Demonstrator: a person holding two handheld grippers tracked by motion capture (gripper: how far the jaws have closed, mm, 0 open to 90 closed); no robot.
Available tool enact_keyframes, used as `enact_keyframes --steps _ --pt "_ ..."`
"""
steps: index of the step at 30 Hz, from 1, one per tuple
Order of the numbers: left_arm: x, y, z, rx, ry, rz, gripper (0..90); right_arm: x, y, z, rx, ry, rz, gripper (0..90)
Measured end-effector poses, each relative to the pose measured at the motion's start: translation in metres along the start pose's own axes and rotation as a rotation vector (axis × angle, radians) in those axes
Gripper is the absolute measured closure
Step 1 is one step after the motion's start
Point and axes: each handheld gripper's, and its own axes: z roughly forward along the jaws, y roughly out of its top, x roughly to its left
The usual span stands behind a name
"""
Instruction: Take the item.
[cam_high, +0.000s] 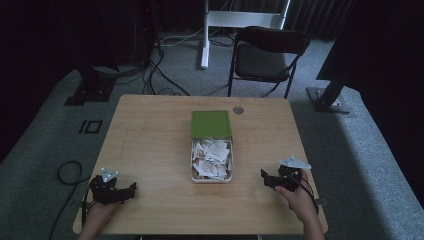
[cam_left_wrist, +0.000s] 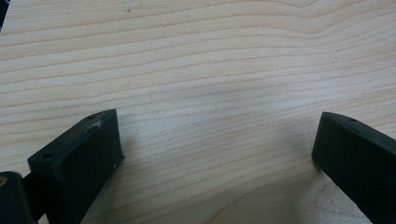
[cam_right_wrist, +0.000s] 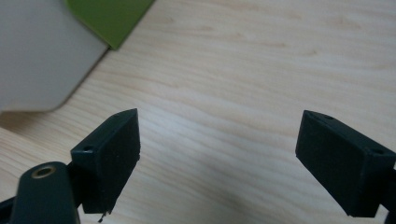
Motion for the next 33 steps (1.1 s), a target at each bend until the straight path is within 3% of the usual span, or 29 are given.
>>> enact_keyframes --steps 22,33 --pt "0.000 0.000 0.000 0.000 0.000 -0.001 2.3 0.024 0.049 -0.008 -0.091 0.074 -0.062 14.4" --pt "0.000 0.000 0.000 0.000 0.000 -0.001 2.3 0.044 0.073 -0.008 -0.131 0.139 -0.097 15.1"
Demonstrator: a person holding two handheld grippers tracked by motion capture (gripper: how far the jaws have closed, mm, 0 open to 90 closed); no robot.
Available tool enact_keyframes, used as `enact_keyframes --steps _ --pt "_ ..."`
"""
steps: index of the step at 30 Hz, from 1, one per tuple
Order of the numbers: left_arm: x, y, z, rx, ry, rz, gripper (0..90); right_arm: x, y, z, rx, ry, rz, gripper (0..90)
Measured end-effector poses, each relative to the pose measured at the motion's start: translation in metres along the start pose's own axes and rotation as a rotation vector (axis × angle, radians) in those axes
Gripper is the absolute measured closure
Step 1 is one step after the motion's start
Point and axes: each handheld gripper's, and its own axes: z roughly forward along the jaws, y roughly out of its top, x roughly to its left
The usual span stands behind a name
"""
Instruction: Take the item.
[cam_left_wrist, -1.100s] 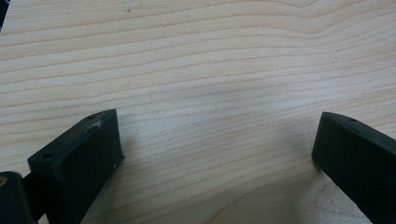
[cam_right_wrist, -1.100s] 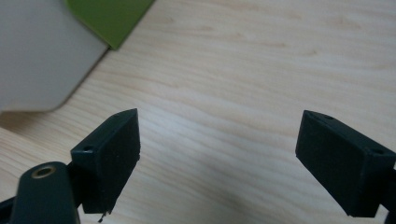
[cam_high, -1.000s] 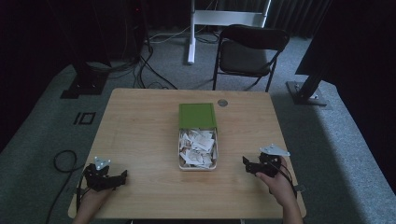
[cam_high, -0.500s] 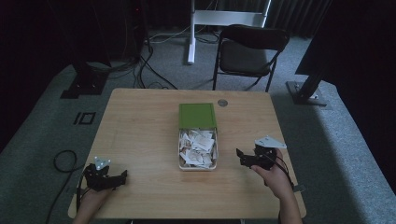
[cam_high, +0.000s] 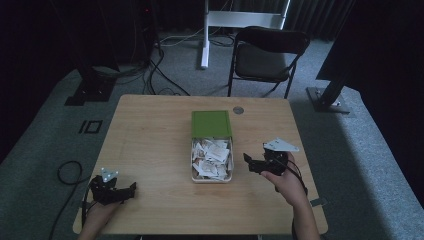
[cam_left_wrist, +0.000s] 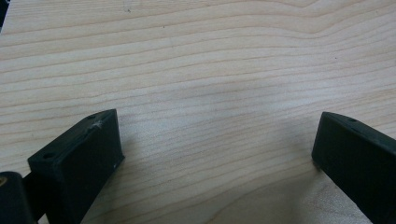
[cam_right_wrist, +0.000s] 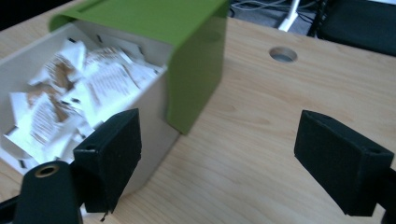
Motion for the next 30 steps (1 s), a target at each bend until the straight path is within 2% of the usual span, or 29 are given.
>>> enact_keyframes --steps 15,18,30 --pt "0.000 0.000 0.000 0.000 0.000 0.000 2.3 0.026 0.020 0.015 -0.016 0.066 -0.032 17.0" --pt "0.000 0.000 0.000 0.000 0.000 0.001 2.3 0.034 0.026 0.020 -0.018 0.089 -0.050 17.1" --pt "0.000 0.000 0.000 -0.001 0.000 0.001 2.3 0.055 0.033 0.034 -0.014 0.144 -0.080 17.3"
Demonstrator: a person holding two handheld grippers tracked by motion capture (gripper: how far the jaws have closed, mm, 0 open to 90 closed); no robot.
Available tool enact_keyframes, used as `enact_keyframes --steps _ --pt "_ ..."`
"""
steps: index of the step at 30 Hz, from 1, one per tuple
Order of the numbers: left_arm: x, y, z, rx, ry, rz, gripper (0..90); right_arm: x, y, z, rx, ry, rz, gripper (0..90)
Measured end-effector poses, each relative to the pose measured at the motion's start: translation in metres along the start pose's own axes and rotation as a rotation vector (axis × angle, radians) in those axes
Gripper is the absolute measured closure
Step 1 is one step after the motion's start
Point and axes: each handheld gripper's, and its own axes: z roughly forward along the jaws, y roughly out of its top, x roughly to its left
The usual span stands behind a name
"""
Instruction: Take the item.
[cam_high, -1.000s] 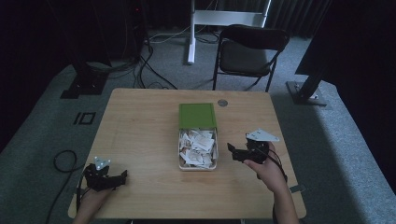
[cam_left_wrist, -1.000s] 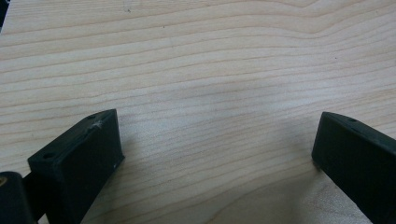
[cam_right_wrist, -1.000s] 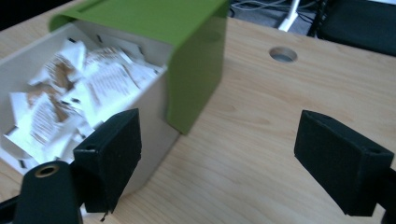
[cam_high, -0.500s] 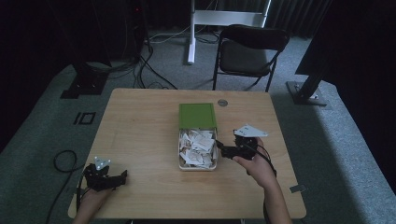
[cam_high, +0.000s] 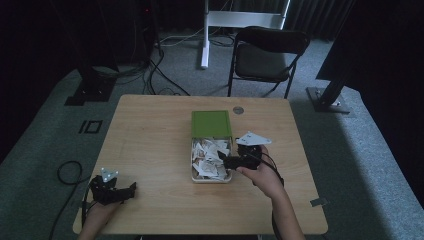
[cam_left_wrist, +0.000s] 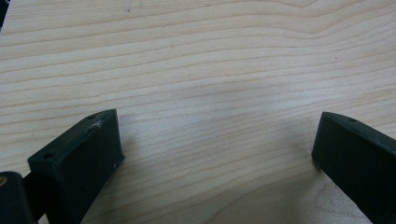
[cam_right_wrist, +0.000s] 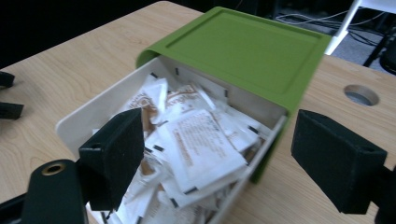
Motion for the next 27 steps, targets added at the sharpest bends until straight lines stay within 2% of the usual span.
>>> enact_keyframes --steps 4,15,24,27 --pt "0.000 0.000 0.000 0.000 0.000 0.000 2.3 0.009 0.003 0.007 0.001 0.034 -0.003 18.5" --pt "0.000 0.000 0.000 0.000 0.000 0.000 2.3 0.025 0.009 0.023 0.014 0.071 -0.028 24.0" --pt "0.000 0.000 0.000 0.000 0.000 0.000 2.3 0.037 0.014 0.035 0.019 0.099 -0.031 32.0" --pt "0.000 0.000 0.000 0.000 0.000 0.000 2.4 0.043 0.015 0.042 0.033 0.112 -0.044 38.3"
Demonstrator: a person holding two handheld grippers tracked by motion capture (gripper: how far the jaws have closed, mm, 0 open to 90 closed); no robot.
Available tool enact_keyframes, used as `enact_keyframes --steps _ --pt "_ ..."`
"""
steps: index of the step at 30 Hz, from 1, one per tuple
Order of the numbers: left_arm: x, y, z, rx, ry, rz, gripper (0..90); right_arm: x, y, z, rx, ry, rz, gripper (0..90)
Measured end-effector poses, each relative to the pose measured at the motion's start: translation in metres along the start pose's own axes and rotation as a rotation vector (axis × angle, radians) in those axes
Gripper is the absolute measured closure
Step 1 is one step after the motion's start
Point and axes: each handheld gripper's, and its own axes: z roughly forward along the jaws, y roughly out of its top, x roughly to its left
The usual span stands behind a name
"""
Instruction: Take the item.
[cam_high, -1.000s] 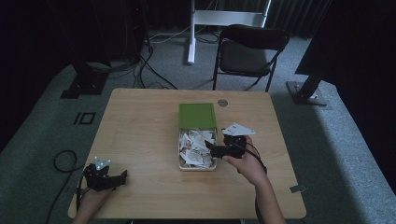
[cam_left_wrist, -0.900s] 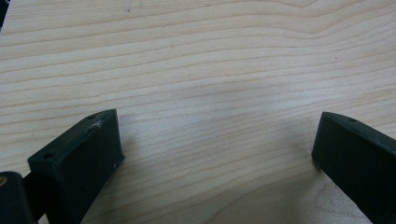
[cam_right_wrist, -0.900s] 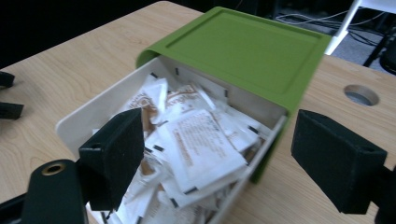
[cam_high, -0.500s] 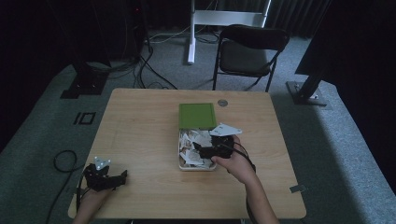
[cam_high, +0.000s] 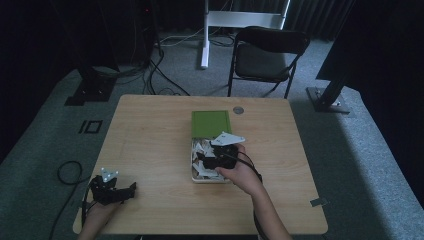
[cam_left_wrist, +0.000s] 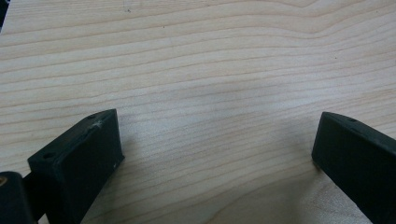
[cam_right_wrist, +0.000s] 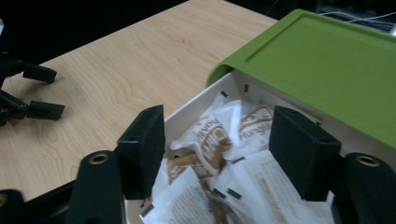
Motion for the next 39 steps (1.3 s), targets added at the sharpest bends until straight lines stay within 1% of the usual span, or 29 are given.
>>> enact_keyframes --steps 4,5,7,8,10,11,13,15,16,19,22,25,26,28,30,31,33,34,37,38,39 --pt "0.000 0.000 0.000 0.000 0.000 0.000 2.3 0.002 0.000 0.004 0.017 -0.004 -0.006 41.1" --pt "0.000 0.000 0.000 0.000 0.000 0.000 2.3 0.004 -0.002 0.011 0.039 -0.006 -0.006 46.5" --pt "0.000 0.000 0.000 -0.001 0.001 0.000 2.4 0.004 -0.002 0.013 0.045 -0.006 -0.004 46.8" --pt "0.000 0.000 0.000 -0.001 0.000 -0.001 2.3 0.005 -0.003 0.017 0.050 -0.015 0.002 47.7" --pt "0.000 0.000 0.000 0.000 0.000 0.000 2.4 0.005 -0.003 0.017 0.050 -0.015 0.002 47.7" --pt "0.000 0.000 0.000 0.000 0.000 -0.001 2.3 0.007 -0.002 0.022 0.061 -0.021 0.007 48.3" --pt "0.000 0.000 0.000 0.000 0.000 -0.001 2.4 0.009 -0.003 0.025 0.070 -0.030 -0.004 48.7" --pt "0.000 0.000 0.000 -0.001 0.000 -0.001 2.3 0.009 -0.004 0.028 0.079 -0.030 -0.001 49.6" --pt "0.000 0.000 0.000 0.000 0.000 -0.002 2.3 0.010 -0.005 0.030 0.087 -0.044 -0.003 50.4" --pt "0.000 0.000 0.000 0.000 0.000 -0.002 2.3 0.008 -0.006 0.032 0.095 -0.053 0.000 51.5" --pt "0.000 0.000 0.000 -0.002 0.000 -0.004 2.4 0.009 -0.008 0.035 0.108 -0.060 -0.008 53.0" --pt "0.000 0.000 0.000 -0.002 0.000 -0.002 2.4 0.009 -0.009 0.037 0.116 -0.060 -0.019 55.4" --pt "0.000 0.000 0.000 -0.002 0.000 -0.002 2.3 0.009 -0.008 0.038 0.118 -0.062 -0.033 58.4" --pt "0.000 0.000 0.000 -0.002 0.000 -0.002 2.3 0.010 -0.008 0.038 0.121 -0.065 -0.033 59.1" --pt "0.000 0.000 0.000 -0.002 0.000 -0.001 2.3 0.010 -0.009 0.040 0.124 -0.064 -0.021 61.5" --pt "0.000 0.000 0.000 -0.001 0.000 -0.002 2.3 0.008 -0.010 0.040 0.129 -0.061 -0.012 69.3" --pt "0.000 0.000 0.000 0.000 0.000 -0.002 2.3 0.007 -0.011 0.040 0.133 -0.062 -0.011 70.5" --pt "0.000 0.000 0.000 -0.001 0.000 -0.002 2.3 0.005 -0.011 0.039 0.131 -0.053 -0.003 74.2" --pt "0.000 0.000 0.000 -0.002 0.000 -0.004 2.3 0.004 -0.010 0.036 0.127 -0.050 0.005 76.1" --pt "0.000 0.000 0.000 0.000 0.000 -0.002 2.3 0.004 -0.008 0.032 0.122 -0.052 -0.005 77.3" --pt "0.000 0.000 0.000 0.000 0.000 -0.002 2.3 0.004 -0.007 0.031 0.115 -0.050 -0.006 77.8"
